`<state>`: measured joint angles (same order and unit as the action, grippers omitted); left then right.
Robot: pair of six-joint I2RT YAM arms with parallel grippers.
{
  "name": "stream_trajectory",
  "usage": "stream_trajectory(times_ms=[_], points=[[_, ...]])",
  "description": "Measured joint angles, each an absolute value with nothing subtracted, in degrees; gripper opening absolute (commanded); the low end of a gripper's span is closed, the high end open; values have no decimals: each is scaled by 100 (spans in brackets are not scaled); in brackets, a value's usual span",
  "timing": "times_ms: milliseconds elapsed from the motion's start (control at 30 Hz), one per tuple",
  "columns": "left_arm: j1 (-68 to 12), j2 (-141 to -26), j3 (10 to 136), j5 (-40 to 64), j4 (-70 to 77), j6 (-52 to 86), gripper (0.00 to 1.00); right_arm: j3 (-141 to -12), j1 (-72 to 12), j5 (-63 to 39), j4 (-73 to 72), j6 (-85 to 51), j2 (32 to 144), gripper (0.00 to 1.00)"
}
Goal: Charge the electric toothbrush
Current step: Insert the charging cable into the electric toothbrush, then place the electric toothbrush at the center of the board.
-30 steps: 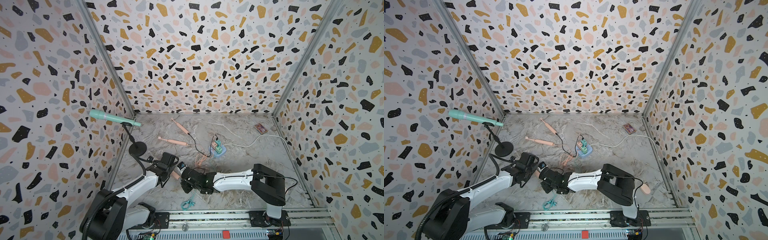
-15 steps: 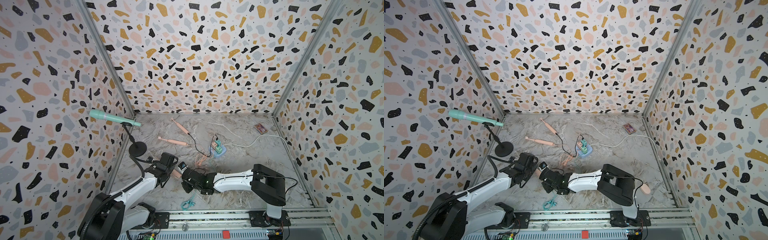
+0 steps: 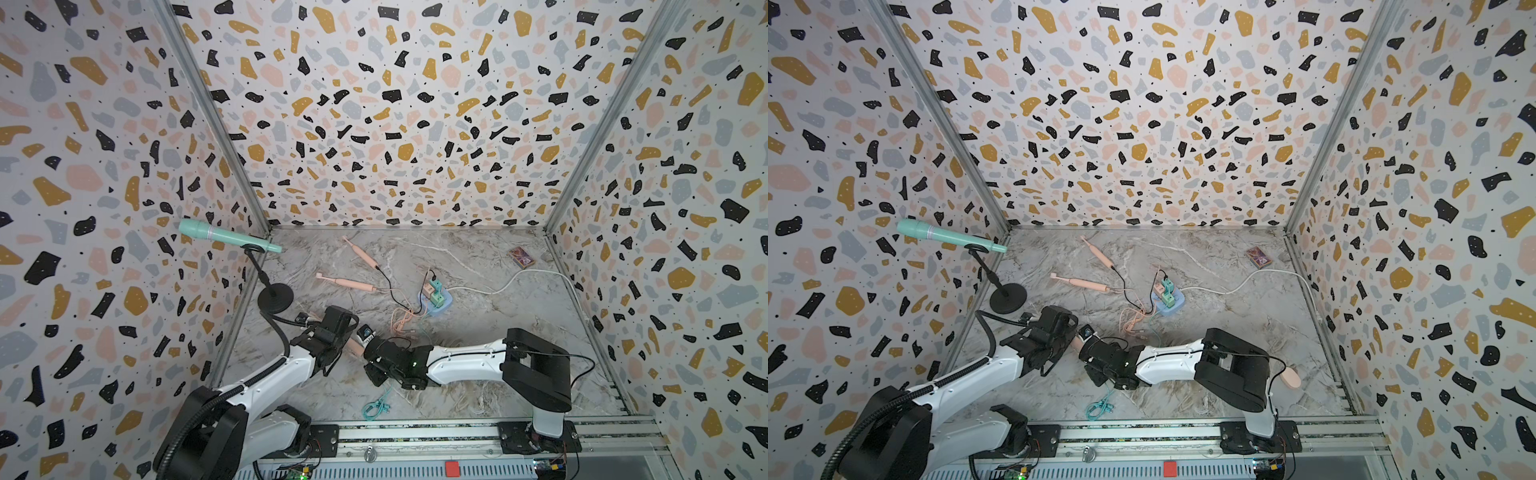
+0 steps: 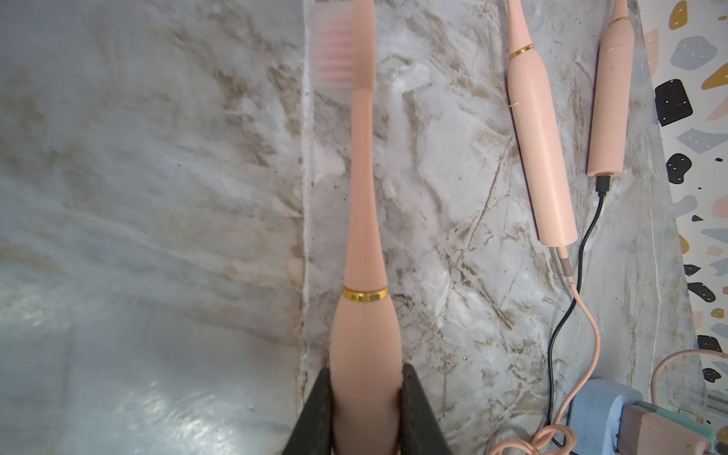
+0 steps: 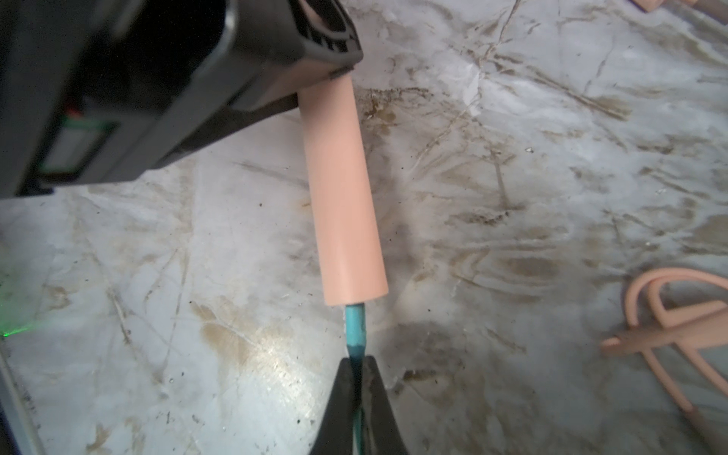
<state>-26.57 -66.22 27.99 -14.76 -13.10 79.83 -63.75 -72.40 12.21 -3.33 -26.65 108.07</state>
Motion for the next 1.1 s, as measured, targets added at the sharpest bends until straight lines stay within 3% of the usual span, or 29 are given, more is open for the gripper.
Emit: stream_trajectory(times_ms=[467,767,1100], points=[[-2718,-6622,2801,-1525,-1304,8042,0,-6283,-7240,1227,-342,-2508,10674,0],[-2316,-6838,3203,-1092,-1824,7677,0,-5594,-7251,1542,-1037,-2488,9480,36],[-1699,-8095,4475,-1131,-2010,7024,0,-4578,-7437,2346,-812,-2652,7703,66]])
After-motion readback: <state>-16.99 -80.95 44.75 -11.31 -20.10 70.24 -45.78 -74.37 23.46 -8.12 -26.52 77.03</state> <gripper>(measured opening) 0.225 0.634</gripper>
